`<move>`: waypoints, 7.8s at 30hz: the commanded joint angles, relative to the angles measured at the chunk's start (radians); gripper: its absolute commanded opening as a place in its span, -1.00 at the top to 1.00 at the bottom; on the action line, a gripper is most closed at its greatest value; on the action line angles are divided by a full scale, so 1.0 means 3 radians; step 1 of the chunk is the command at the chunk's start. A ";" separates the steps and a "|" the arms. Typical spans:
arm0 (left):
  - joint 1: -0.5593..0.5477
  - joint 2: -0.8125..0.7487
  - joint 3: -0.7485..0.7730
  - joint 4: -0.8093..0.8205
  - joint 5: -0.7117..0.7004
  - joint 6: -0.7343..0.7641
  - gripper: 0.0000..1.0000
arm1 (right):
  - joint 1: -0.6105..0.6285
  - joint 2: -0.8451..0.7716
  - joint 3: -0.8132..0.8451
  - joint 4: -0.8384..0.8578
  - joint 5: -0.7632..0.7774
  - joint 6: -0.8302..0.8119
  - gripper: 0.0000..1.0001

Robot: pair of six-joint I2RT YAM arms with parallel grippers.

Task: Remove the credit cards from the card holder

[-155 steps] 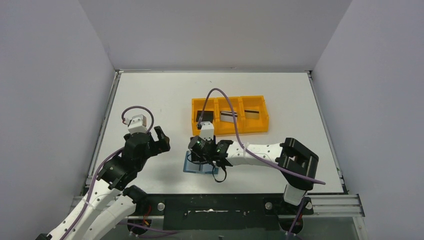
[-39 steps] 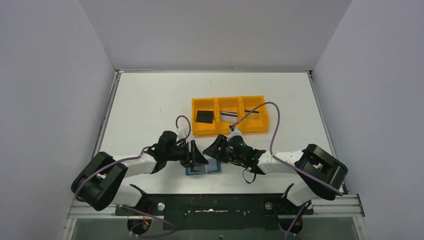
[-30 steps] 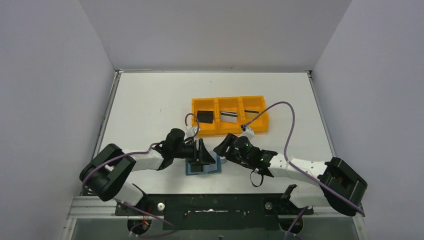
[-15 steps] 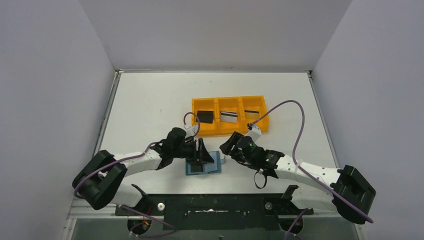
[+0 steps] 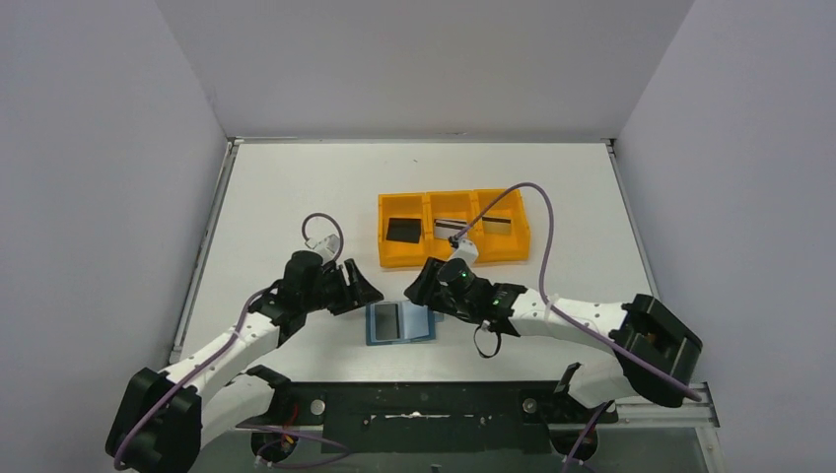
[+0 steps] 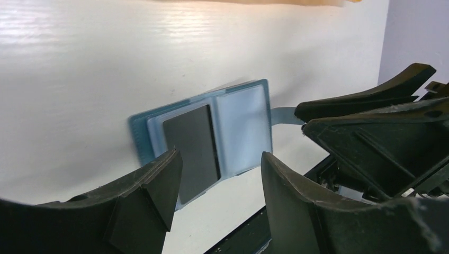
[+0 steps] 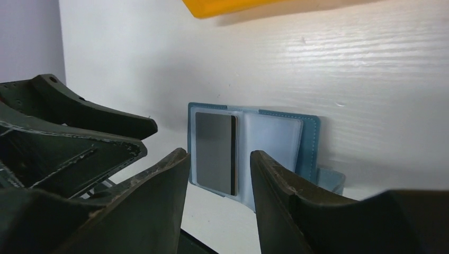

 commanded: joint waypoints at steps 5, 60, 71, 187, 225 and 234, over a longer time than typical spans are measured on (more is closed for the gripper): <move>0.0093 -0.0207 -0.0120 -0.0046 0.0326 0.0034 -0.12 | 0.0361 0.0596 0.0429 -0.0062 -0.0064 -0.0106 0.23; -0.0322 0.0630 0.0052 -0.0311 -0.0067 0.0182 0.35 | 0.0213 0.1136 0.0473 0.0024 -0.0458 0.0025 0.56; -0.0354 0.0589 -0.0072 -0.0287 -0.0117 0.0109 0.68 | 0.0161 0.1099 0.0296 0.0451 -0.0678 0.0082 0.69; -0.0576 0.0721 0.0502 -0.0240 -0.0268 0.0047 0.31 | 0.0049 0.0894 0.0190 0.0134 -0.0490 0.0149 0.47; -0.0720 0.1108 -0.0012 -0.0290 -0.0732 -0.0160 1.00 | 0.0025 0.0582 -0.0147 0.0812 -0.0640 0.0094 1.00; -0.0720 0.1118 0.0009 -0.0320 -0.0776 -0.0143 1.00 | -0.0012 0.0424 -0.0286 0.0668 -0.0517 0.0194 1.00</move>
